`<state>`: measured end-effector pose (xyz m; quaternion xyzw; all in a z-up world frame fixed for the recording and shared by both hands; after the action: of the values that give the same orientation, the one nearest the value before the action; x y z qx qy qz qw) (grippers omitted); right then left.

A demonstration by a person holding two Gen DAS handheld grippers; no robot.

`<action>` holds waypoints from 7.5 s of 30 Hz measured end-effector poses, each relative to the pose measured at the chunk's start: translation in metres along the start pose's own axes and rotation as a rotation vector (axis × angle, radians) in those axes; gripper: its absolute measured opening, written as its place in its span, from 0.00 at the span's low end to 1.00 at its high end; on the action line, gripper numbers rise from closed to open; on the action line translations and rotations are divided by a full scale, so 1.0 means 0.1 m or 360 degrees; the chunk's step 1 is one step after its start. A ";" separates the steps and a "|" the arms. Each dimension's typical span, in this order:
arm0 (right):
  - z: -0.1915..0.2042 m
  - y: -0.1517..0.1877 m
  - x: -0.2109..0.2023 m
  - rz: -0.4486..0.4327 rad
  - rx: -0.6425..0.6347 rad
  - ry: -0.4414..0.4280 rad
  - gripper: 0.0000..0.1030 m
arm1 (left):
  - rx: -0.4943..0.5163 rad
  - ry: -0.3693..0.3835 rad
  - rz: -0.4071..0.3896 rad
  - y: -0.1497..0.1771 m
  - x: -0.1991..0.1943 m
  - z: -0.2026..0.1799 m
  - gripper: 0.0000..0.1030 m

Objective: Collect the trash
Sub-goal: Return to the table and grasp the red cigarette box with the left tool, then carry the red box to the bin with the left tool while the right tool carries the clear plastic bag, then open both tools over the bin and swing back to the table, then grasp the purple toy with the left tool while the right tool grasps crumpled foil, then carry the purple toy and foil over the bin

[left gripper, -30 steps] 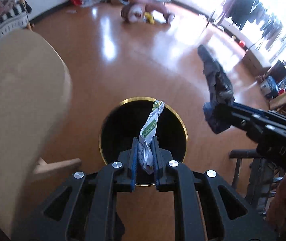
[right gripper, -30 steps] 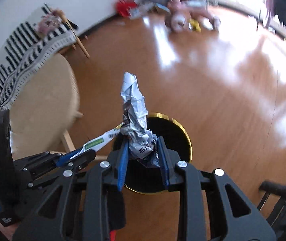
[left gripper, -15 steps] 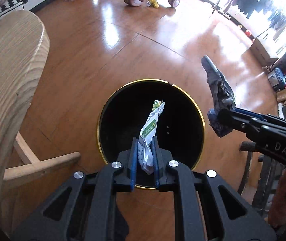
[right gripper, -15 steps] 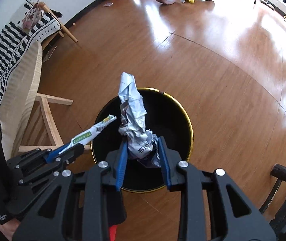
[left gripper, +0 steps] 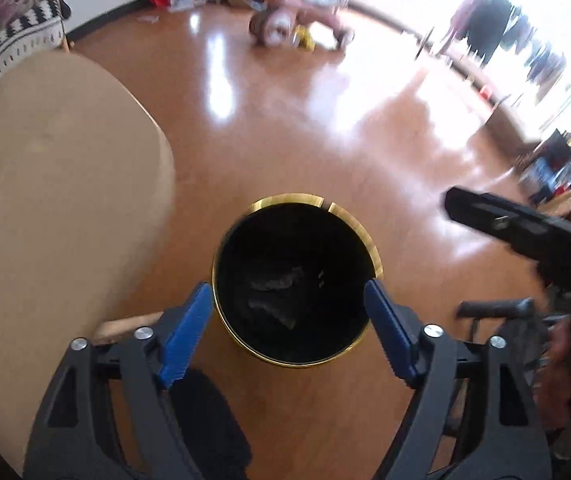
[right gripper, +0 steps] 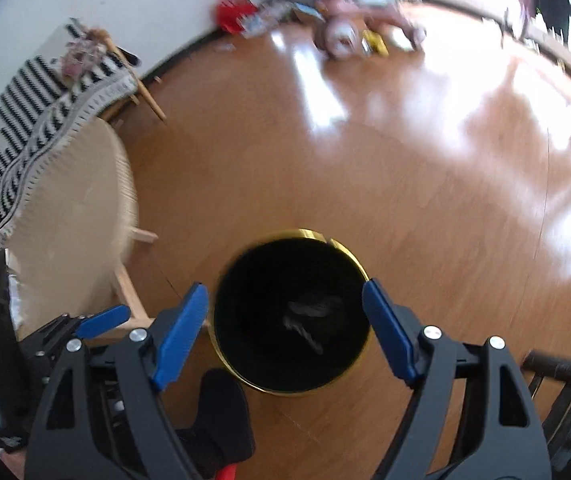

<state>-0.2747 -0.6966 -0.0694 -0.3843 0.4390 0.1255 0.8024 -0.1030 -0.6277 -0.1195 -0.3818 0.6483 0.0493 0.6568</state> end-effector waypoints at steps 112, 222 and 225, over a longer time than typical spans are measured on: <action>-0.29 0.17 -0.19 0.0002 -0.0036 0.0011 0.18 | -0.0064 -0.0015 -0.0002 0.51 -0.17 -0.30 0.63; 5.32 1.14 1.77 0.0297 -0.1031 -0.0381 0.21 | -0.0941 -0.0947 -0.0305 2.64 -2.29 5.60 0.45; 5.29 1.12 1.75 0.0297 -0.1016 -0.0383 0.22 | -0.0965 -0.0955 -0.0308 2.66 -2.32 5.63 0.45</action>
<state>0.0891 -0.2603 -0.0976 -0.5564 0.3132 0.3736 0.6728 0.1709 -0.0222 -0.1044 -0.5852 0.3462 0.2843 0.6759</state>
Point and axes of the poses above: each gripper's, at about its wrist camera, not at the fingertips, and x roughly the way its jaws point, z to its left, y to its underside, the point moved 5 cm from there along x, roughly the way its jaws point, and after that the axes turned 7 degrees about -y, right-handed, at the moved point
